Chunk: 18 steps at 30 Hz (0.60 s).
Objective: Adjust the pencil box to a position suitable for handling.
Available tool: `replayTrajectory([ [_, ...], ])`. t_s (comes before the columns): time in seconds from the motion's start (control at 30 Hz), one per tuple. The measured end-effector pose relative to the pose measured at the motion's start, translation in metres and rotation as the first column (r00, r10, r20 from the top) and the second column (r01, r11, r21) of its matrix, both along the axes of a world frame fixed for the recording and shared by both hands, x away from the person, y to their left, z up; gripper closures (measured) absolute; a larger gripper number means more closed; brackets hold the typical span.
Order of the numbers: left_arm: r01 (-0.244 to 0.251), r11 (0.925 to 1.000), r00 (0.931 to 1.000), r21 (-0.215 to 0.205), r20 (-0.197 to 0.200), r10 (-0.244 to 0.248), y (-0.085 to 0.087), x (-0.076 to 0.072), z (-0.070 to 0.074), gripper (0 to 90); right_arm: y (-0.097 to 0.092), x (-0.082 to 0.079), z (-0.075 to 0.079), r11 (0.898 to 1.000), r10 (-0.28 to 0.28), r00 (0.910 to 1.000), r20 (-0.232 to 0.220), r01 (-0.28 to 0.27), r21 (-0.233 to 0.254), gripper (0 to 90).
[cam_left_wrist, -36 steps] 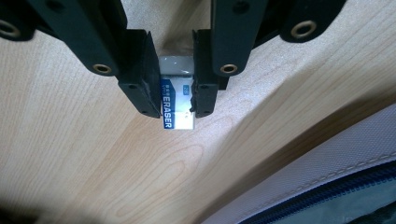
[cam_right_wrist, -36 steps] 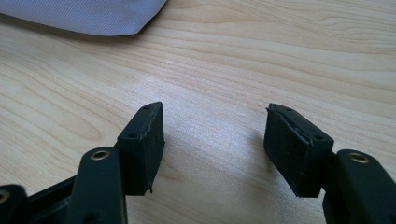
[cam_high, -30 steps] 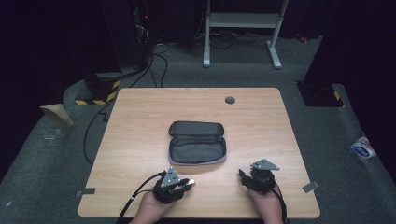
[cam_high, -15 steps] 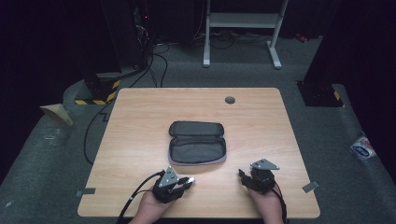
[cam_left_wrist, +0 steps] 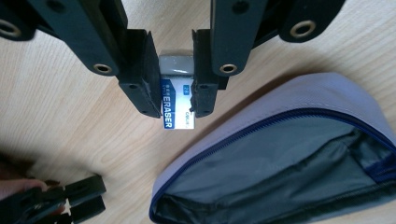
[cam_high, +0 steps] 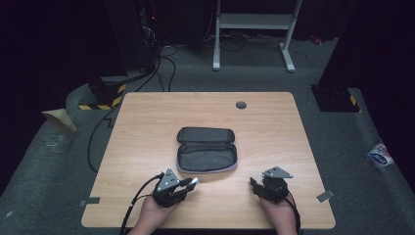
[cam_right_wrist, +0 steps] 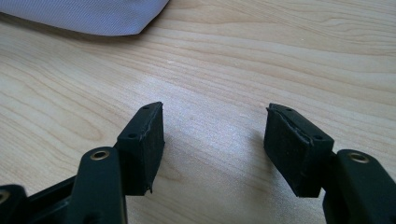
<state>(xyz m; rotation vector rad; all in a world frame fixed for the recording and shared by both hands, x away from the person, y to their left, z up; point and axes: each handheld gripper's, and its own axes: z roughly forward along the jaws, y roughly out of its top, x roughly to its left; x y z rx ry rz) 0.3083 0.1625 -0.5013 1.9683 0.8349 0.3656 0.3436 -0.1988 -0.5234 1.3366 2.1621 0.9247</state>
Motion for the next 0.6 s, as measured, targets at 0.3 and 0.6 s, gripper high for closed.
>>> replayTrajectory([
  [0.3,-0.008,0.9999,0.9996,-0.01,0.029,0.008,0.002,-0.002,0.011,72.9,0.0,0.0,0.0,1.0,-0.002,1.0,-0.003,0.002,0.002,37.5],
  [0.6,-0.025,0.9993,0.9983,-0.028,0.051,0.027,0.008,-0.001,0.02,72.9,0.0,0.0,0.0,1.0,0.001,1.0,-0.001,-0.001,0.0,37.4],
])
